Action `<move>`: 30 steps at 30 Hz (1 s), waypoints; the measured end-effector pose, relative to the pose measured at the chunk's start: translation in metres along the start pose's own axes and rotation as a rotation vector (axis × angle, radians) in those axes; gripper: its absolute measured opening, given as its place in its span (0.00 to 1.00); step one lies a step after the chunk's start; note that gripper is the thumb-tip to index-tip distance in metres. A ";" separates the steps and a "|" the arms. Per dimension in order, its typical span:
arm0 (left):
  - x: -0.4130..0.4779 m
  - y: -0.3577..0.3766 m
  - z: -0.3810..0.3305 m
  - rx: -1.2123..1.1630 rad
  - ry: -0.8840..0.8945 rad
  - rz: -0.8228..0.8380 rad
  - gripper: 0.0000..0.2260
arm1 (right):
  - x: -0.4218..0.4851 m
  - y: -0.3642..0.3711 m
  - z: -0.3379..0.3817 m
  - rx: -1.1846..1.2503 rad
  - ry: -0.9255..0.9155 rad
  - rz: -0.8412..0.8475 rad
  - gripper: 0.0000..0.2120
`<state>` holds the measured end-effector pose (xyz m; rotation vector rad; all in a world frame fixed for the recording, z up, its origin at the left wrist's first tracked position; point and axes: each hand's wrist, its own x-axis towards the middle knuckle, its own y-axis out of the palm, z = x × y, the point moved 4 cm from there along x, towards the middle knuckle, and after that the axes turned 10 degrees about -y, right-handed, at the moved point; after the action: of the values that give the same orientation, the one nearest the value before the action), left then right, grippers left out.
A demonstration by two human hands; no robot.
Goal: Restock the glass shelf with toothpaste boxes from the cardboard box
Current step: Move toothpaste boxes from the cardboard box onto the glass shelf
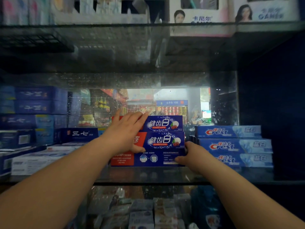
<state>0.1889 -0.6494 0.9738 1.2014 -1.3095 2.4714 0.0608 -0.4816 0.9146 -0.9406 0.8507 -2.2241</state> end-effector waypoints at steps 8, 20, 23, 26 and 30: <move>0.007 0.001 0.002 -0.043 0.021 0.040 0.53 | 0.000 -0.004 -0.006 -0.080 -0.020 -0.021 0.24; 0.019 -0.007 0.006 -0.024 0.062 0.068 0.52 | -0.018 -0.013 0.001 -0.162 -0.176 0.005 0.23; 0.021 -0.007 0.004 -0.008 0.083 0.054 0.52 | -0.024 -0.011 0.001 -0.222 -0.272 -0.011 0.23; 0.018 -0.004 0.002 -0.002 0.101 0.050 0.51 | -0.028 -0.008 -0.005 -0.098 -0.256 0.159 0.17; 0.017 -0.004 0.005 -0.020 0.089 0.077 0.51 | -0.030 -0.016 -0.004 0.067 -0.263 0.208 0.11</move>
<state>0.1820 -0.6550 0.9892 1.0431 -1.3784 2.5253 0.0711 -0.4491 0.9119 -1.0346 0.7134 -1.8907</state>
